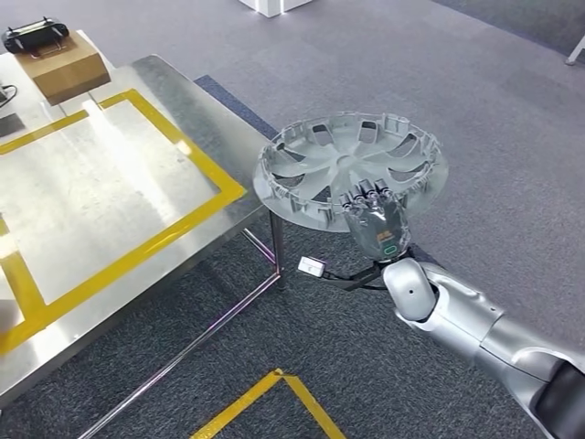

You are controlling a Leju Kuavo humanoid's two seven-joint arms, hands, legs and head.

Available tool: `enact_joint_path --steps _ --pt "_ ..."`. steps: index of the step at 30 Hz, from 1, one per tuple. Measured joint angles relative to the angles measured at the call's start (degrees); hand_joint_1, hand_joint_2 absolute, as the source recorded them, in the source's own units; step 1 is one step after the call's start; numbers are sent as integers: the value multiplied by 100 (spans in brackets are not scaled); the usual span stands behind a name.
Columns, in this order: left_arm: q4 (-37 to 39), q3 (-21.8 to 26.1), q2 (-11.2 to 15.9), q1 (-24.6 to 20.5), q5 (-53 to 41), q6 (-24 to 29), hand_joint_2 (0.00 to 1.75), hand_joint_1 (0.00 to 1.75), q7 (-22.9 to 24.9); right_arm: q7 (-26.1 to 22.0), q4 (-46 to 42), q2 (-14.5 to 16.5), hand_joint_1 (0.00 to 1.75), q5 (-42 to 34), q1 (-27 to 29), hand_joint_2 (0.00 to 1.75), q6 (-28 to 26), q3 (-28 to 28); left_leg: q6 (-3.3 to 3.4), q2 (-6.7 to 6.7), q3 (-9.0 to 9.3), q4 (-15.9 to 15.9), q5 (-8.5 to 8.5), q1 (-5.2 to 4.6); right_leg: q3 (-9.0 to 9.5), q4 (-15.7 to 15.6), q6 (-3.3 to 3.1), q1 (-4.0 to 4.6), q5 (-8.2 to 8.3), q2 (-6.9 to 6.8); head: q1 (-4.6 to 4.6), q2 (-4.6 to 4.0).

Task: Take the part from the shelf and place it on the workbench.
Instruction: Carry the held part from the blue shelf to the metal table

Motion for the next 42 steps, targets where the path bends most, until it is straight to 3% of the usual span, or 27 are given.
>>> enact_joint_path --steps 2,4,6,9,10,11,12,15,17,21,22,24,26,27,28,30,31,33,36,38,40,41,42 --pt "0 7 20 -1 28 -11 175 0 -3 0 120 155 175 4 -80 175 -58 44 -65 -40 -52 47 -6 -12 171 -317 -35 -2 27 83 -4 0" --pt "-1 13 54 15 49 -27 175 0 -12 0 250 323 175 6 -143 175 -91 91 -115 -64 -80 61 -5 -7 187 -328 -101 6 10 69 -8 0" --pt "-1 16 88 28 53 -41 175 0 -23 0 366 470 175 1 -190 175 -95 117 -175 -2 -150 223 -125 -1 204 -339 -179 -8 11 22 -31 0" --pt "-1 19 126 21 53 -54 175 0 -30 0 478 628 175 -2 -236 175 -95 132 -258 138 -629 1212 -599 21 226 -344 -253 -3 -3 -68 -77 0" --pt "-1 20 134 23 54 -57 175 0 -30 0 505 664 175 -1 -242 175 -95 137 -268 153 -799 1535 -697 29 234 -343 -262 3 -10 -98 -75 0" --pt "-1 22 140 29 54 -60 175 0 -30 0 534 697 175 0 -246 175 -95 145 -269 159 -887 1686 -691 32 244 -343 -267 8 -19 -125 -77 0" --pt "-1 26 144 34 55 -63 175 0 -30 0 560 731 175 -1 -249 175 -95 154 -259 163 -869 1617 -572 33 258 -342 -269 12 -29 -148 -77 0" --pt "-1 38 163 34 55 -63 175 0 -30 0 619 826 175 -1 -275 175 -95 174 -181 271 -386 571 10 7 306 -338 -241 37 -71 -203 -77 0" --pt "-1 41 170 19 55 -66 175 0 -30 0 653 874 175 0 -307 175 -95 184 -131 353 -192 155 81 -27 306 -337 -195 67 -93 -239 -69 0" --pt "-1 46 177 33 54 -75 175 0 -30 0 721 956 175 -3 -338 175 -95 210 -40 282 -143 42 56 -13 272 -268 -93 76 -204 -263 -59 0" --pt "-1 47 182 32 54 -78 175 0 -30 0 734 964 175 -3 -346 175 -95 216 -9 262 -128 19 65 0 172 -59 -80 74 -330 -222 -51 0" --pt "-1 48 185 23 53 -83 175 0 -30 0 757 966 175 -1 -358 175 -95 231 31 213 -120 11 64 1 -185 669 -76 73 -671 -136 -45 0" --pt "-1 48 182 20 54 -86 175 0 -30 0 786 968 175 1 -354 175 -95 258 45 149 -113 14 56 -7 -502 1246 -76 77 -810 -109 -46 0" --pt "-1 48 183 23 55 -91 175 0 -31 0 802 973 175 1 -353 175 -95 270 47 111 -108 16 53 -9 -537 1255 -80 79 -721 -106 -44 0" --pt "-1 49 185 26 55 -102 175 0 -35 0 825 981 175 0 -356 175 -95 277 45 69 -101 20 50 -10 -465 1039 -91 80 -530 -101 -43 0" --pt "-1 52 187 29 55 -131 175 0 -47 0 875 999 175 -2 -390 175 -95 278 23 -2 -106 39 37 -21 -133 282 -130 80 -110 -35 -44 0" --pt "-1 54 186 28 57 -141 175 0 -52 0 898 1010 175 -2 -419 175 -96 278 2 -29 -123 56 34 -28 19 -45 -150 80 -3 3 -46 0" --pt "-1 64 183 34 63 -150 175 0 -55 0 925 1030 175 -1 -457 175 -97 277 -56 -59 -163 76 45 -30 156 -310 -179 92 9 50 -55 0" --pt "-1 95 195 56 89 -151 175 0 -57 0 948 1060 175 -2 -457 175 -97 274 -147 -42 -199 146 -12 -13 185 -360 -242 75 22 4 -63 0" --pt "-1 105 208 57 110 -154 175 0 -65 0 957 1078 175 -4 -460 175 -97 270 -218 62 -400 586 -269 -1 213 -383 -292 48 29 -47 -90 0" --pt "-1 107 213 56 121 -162 175 0 -78 0 963 1088 175 -2 -459 175 -97 268 -272 141 -773 1348 -593 27 225 -383 -313 47 18 -95 -107 0" --pt "-1 108 216 58 122 -167 175 0 -85 0 967 1092 175 0 -454 175 -97 269 -285 156 -911 1616 -660 39 232 -383 -315 47 13 -119 -104 0" --pt "-1 109 219 62 123 -174 175 0 -93 0 973 1096 175 0 -448 175 -97 269 -289 163 -949 1674 -610 47 240 -383 -313 47 7 -141 -106 0"
